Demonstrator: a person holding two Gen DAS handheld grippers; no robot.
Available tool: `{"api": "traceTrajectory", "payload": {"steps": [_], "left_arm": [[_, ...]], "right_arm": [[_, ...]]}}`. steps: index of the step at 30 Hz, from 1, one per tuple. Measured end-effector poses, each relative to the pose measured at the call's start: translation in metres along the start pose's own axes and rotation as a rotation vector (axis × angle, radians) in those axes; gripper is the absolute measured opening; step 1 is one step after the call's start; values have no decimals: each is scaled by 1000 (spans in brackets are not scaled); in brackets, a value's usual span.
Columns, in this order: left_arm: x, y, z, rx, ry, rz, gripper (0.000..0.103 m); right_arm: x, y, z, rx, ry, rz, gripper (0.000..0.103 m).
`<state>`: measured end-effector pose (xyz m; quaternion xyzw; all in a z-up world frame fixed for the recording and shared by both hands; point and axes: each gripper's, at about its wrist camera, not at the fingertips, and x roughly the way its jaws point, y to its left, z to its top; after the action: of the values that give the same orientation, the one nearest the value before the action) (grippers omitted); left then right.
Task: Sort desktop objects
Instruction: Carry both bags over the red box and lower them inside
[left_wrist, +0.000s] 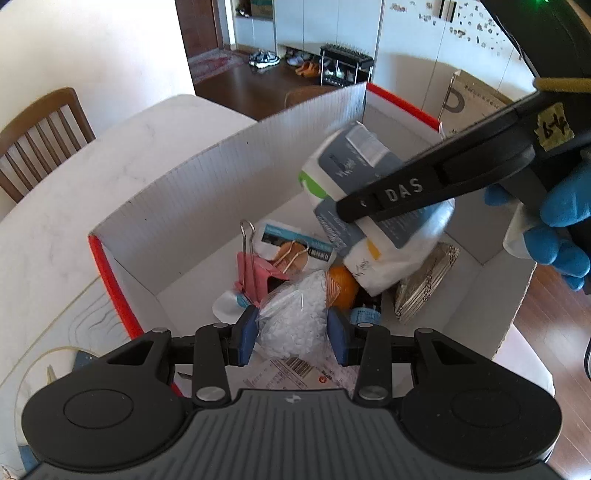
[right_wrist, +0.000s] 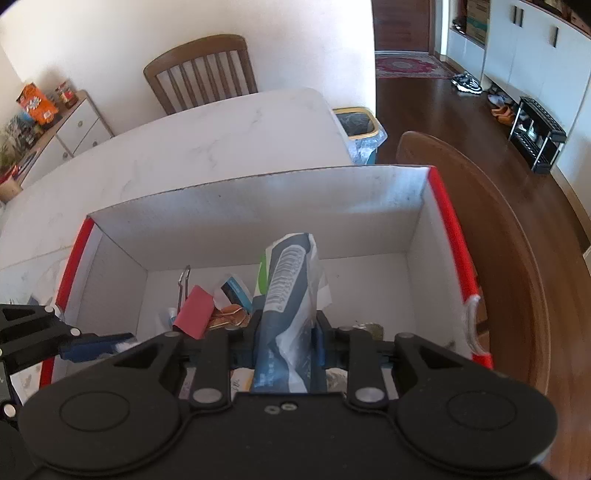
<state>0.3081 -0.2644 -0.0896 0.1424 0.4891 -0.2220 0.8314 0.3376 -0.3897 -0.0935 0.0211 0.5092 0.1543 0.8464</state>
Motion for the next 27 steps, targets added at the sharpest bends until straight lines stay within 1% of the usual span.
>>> {"api": "traceTrajectory", "payload": {"steps": [4, 10, 15, 17, 23, 27], "left_arm": [[6, -2, 2, 5, 22, -2, 39], [7, -2, 3, 5, 31, -4, 40], [6, 2, 0, -4, 34, -9, 41], [6, 4, 0, -15, 32, -9, 48], [0, 7, 1, -50, 10, -4, 61], [-8, 9, -2, -70, -15, -11, 64]], "right_arm": [[7, 5, 2, -16, 14, 4, 26], [16, 10, 2, -36, 40, -6, 28], [19, 13, 5, -47, 50, -16, 32], [20, 14, 5, -53, 55, -18, 32], [19, 16, 7, -61, 60, -31, 40], [16, 14, 4, -60, 62, -33, 46]]}}
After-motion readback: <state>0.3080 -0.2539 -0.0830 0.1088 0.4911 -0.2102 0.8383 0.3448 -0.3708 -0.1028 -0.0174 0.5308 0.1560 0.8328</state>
